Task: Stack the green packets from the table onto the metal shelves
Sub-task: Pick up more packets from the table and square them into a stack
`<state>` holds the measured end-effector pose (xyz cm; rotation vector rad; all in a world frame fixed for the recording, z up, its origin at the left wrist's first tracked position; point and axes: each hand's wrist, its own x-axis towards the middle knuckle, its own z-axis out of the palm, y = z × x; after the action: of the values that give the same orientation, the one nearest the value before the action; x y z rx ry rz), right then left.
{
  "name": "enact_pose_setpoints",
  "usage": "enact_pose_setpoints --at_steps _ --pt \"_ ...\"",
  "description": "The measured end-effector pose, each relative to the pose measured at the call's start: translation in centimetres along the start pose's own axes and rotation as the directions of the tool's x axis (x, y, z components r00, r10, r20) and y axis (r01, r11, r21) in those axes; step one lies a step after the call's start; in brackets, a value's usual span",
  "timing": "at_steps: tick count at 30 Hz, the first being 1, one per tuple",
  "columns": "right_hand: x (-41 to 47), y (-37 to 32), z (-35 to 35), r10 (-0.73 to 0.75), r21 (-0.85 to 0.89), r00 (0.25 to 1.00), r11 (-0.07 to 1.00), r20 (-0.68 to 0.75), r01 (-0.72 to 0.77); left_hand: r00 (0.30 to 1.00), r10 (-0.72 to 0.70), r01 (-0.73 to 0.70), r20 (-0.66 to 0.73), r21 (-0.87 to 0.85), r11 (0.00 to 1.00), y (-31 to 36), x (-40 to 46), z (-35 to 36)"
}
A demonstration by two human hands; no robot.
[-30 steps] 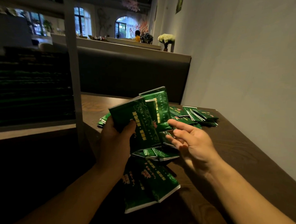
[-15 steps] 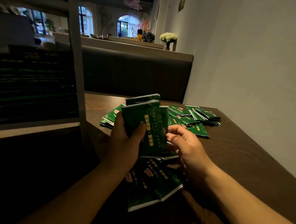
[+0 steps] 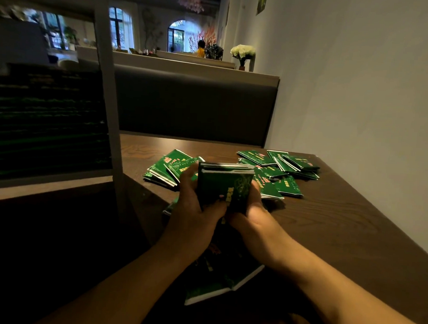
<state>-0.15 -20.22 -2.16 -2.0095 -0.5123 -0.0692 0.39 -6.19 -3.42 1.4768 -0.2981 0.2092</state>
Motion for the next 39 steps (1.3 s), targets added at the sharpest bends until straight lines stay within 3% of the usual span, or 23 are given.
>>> enact_pose_setpoints --at_steps 3,7,10,14,18,22,26,31,36,39 --pt "-0.1 0.0 -0.2 -0.003 -0.040 1.000 0.999 -0.008 0.003 0.998 -0.053 0.048 0.043 0.103 0.993 -0.2 0.1 0.0" --pt "-0.1 0.0 -0.6 -0.027 -0.145 0.997 0.989 -0.075 0.016 0.999 -0.054 0.054 -0.009 0.132 0.990 0.2 0.3 -0.2" --pt "0.2 0.0 -1.3 -0.040 -0.140 0.975 0.990 -0.220 0.009 0.996 -0.060 0.066 -0.073 0.080 0.995 0.7 0.4 -0.3" --pt "1.0 1.6 -2.9 -0.074 -0.356 0.915 0.931 -0.396 -0.079 0.981 -0.081 0.074 -0.175 -0.043 0.996 1.4 0.4 -0.6" --pt "1.5 3.3 -4.0 -0.064 -0.485 0.878 0.852 -0.474 -0.199 0.971 -0.117 0.096 -0.207 -0.110 0.989 1.6 0.6 -0.8" --pt "1.6 3.9 -4.1 0.029 -0.460 0.906 0.855 -0.422 -0.241 0.972 -0.125 0.097 -0.199 -0.142 0.985 1.8 0.4 -0.8" --pt "1.3 2.4 -3.2 -0.030 -0.311 0.933 0.946 -0.359 -0.089 0.980 -0.113 0.089 -0.162 -0.146 0.985 2.0 0.3 -0.6" --pt "1.8 3.4 -3.2 -0.023 -0.624 0.951 0.760 -0.309 -0.184 0.982 -0.111 0.089 -0.156 -0.140 0.986 2.1 0.1 -0.5" --pt "1.9 4.2 -4.3 0.231 -0.679 0.953 0.669 -0.195 -0.301 0.981 -0.117 0.091 -0.157 -0.163 0.982 2.5 0.0 -0.5" --pt "1.8 3.9 -4.6 0.226 -0.670 0.950 0.674 -0.216 -0.312 0.981 -0.121 0.097 -0.153 -0.157 0.983 2.4 -0.1 -0.5"
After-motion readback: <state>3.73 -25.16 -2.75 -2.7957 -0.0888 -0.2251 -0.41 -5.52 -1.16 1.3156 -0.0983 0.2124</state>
